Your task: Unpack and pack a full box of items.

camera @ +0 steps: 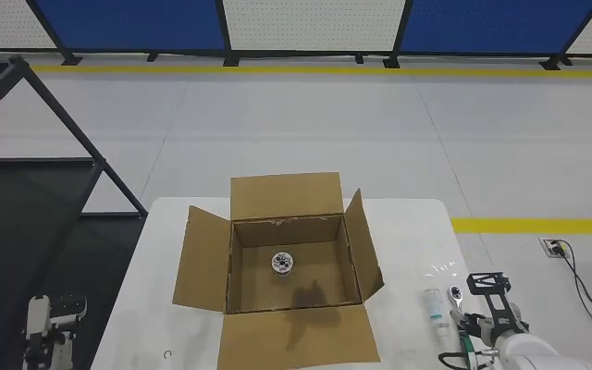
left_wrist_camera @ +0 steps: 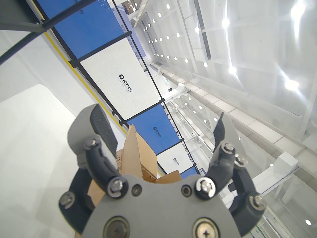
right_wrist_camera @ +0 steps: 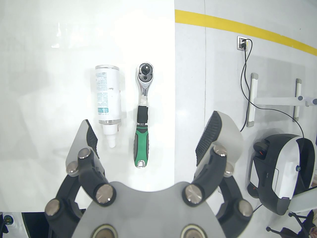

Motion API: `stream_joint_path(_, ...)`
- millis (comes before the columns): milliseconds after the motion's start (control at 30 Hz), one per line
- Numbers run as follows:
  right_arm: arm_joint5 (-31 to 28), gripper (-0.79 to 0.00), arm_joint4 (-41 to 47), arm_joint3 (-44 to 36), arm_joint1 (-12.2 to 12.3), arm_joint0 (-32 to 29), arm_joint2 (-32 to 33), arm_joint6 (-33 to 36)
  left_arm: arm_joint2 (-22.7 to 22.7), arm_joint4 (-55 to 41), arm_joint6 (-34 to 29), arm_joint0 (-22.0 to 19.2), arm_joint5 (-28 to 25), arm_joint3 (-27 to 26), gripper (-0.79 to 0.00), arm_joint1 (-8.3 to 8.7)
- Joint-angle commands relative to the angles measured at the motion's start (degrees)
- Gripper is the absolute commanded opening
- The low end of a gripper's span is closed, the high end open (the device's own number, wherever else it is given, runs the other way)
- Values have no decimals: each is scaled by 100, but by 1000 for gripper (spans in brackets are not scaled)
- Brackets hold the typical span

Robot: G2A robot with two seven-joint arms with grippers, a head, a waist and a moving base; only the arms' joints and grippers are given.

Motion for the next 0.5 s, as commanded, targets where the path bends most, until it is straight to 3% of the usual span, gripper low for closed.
stream_joint_path(0, 0, 0, 0, 0, 0, 0, 0, 0, 0, 0, 0, 0, 0, 0, 0, 0)
stream_joint_path(233, -88, 0, 112, 193, 7, -27, 40, -258, 0, 0, 0, 0, 0, 0, 0, 0)
stream_joint_path(467, -349, 0, 238, 533, 49, 181, 101, -54, 0, 0, 0, 0, 0, 0, 0, 0)
